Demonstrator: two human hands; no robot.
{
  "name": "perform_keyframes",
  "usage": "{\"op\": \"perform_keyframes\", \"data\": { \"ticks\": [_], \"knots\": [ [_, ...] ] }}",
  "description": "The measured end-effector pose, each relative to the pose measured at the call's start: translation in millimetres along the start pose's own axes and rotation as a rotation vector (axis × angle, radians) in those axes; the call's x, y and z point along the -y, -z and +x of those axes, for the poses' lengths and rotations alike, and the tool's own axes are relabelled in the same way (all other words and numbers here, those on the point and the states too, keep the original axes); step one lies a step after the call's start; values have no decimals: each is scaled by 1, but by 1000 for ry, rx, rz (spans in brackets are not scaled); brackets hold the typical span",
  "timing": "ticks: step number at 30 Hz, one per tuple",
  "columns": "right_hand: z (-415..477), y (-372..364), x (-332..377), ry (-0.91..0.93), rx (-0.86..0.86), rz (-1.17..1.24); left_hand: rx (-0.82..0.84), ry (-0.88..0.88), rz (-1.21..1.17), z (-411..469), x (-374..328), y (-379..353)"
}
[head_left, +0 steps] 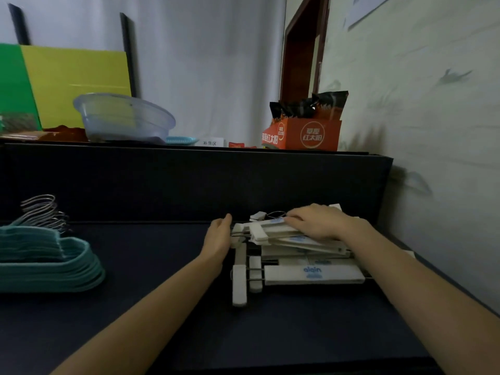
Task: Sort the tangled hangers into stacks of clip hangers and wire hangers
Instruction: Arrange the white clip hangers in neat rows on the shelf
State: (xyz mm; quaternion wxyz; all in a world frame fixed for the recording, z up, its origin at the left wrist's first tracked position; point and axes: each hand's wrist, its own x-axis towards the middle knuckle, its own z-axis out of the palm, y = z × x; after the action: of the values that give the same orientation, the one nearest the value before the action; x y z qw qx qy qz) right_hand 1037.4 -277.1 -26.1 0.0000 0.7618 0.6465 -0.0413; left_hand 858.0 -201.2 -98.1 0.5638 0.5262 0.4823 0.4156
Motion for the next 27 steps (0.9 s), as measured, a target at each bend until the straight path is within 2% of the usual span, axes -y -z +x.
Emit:
{"op": "perform_keyframes", "data": {
  "ticks": [5,14,21,23,25,27],
  "knots": [
    [0,4,-29,16,14,10,-63,-22,-23,-8,0,-29],
    [-15,9,-97,47,20,113,-51,-93,-21,-31,1,-97],
    [-19,10,-125,94,-20,108,-19,-114,123,-28,2,-116],
    [-18,11,-128,94,-68,56,-111,-262,207,-27,-5,-110],
    [-19,16,-130,87,-129,39,-183,-550,250,-35,-17,-103],
    [-21,26,-134,84,-192,49,-98,-830,293,-53,-30,-101]
  ]
}}
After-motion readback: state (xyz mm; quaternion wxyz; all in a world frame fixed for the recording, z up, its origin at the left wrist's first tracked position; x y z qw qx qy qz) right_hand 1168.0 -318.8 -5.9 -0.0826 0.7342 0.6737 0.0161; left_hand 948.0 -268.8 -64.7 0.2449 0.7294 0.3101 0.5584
